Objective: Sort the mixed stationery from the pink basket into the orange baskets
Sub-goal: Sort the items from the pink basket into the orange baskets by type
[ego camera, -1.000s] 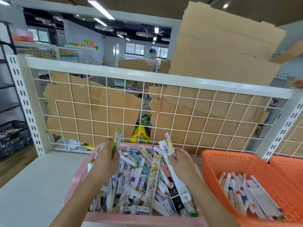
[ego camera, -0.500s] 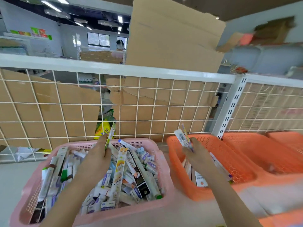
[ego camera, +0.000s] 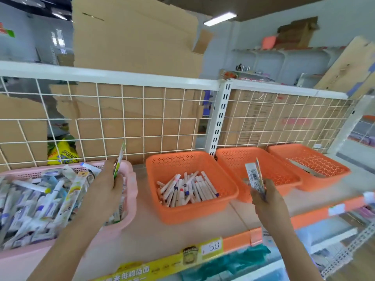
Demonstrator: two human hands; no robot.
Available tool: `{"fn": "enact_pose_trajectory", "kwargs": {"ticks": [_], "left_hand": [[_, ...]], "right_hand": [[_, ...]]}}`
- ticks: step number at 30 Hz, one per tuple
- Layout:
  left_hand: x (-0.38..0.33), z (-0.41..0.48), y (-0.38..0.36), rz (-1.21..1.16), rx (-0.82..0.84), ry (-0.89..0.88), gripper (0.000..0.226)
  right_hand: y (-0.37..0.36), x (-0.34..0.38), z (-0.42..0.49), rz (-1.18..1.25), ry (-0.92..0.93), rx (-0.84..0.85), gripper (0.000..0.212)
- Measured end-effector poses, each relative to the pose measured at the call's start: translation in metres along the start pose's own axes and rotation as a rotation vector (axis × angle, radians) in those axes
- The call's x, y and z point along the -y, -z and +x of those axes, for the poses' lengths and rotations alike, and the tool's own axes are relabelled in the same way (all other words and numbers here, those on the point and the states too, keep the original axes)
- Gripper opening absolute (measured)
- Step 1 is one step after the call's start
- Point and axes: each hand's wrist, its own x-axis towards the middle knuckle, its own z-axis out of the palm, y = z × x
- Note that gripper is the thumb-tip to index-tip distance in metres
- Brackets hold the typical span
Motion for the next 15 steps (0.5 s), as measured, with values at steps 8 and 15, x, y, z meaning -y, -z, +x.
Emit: {"fn": "enact_pose_trajectory", "kwargs": {"ticks": [8, 15], "left_hand": [[-0.067, -0.050, -0.072, 0.059, 0.024, -0.080, 0.038], [-0.121, -0.066, -0.116, 0.013, 0.022, -0.078, 0.033]], "right_hand": [[0.084, -0.082, -0.011, 0.027, -0.050, -0.096, 0.012], [0.135, -0.128, -0.012, 0.025, -0.120, -0.147, 0.010]]}}
